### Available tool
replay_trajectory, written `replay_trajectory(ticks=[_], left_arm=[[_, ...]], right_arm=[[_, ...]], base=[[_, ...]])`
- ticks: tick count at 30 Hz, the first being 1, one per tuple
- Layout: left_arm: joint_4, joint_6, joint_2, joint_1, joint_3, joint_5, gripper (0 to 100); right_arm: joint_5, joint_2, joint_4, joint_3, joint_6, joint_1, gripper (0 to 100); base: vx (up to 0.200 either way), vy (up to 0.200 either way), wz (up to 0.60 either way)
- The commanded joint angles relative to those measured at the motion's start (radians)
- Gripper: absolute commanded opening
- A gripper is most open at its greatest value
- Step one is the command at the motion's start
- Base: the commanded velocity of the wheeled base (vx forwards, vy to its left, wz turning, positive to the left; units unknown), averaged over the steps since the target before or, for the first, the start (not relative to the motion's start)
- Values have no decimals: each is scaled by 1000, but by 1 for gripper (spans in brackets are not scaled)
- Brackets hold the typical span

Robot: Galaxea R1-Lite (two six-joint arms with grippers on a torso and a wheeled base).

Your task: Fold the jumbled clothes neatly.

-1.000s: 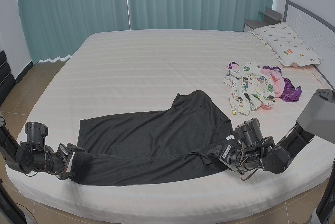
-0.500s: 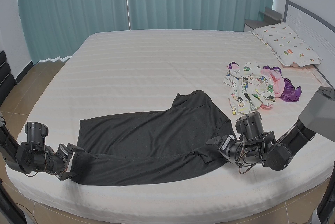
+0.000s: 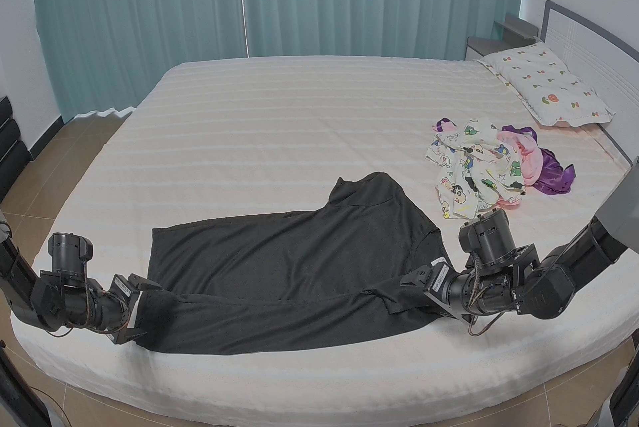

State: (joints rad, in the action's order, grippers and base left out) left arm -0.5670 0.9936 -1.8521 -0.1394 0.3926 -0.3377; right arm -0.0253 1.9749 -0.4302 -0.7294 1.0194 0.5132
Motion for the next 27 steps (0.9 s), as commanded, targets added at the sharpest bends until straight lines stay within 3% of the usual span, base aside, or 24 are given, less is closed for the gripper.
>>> replay_trajectory(ticks=[1, 10, 17, 19, 27], left_arm=[[-1, 0, -2, 0, 0, 0, 100], [-1, 0, -4, 0, 0, 0, 100], [-1, 0, -4, 0, 0, 0, 100], [-1, 0, -4, 0, 0, 0, 100], [-1, 0, -4, 0, 0, 0, 100]], right_arm=[[-4, 7, -4, -7, -1, 2, 100], [-22, 127, -122, -27, 2, 14, 100], [-41, 167, -136, -31, 7, 14, 100], [-79, 168, -153, -31, 8, 11, 100], [-110, 163, -176, -19, 8, 27, 100]], base=[[0, 0, 0], [0, 0, 0], [0, 0, 0], [0, 0, 0], [0, 0, 0]])
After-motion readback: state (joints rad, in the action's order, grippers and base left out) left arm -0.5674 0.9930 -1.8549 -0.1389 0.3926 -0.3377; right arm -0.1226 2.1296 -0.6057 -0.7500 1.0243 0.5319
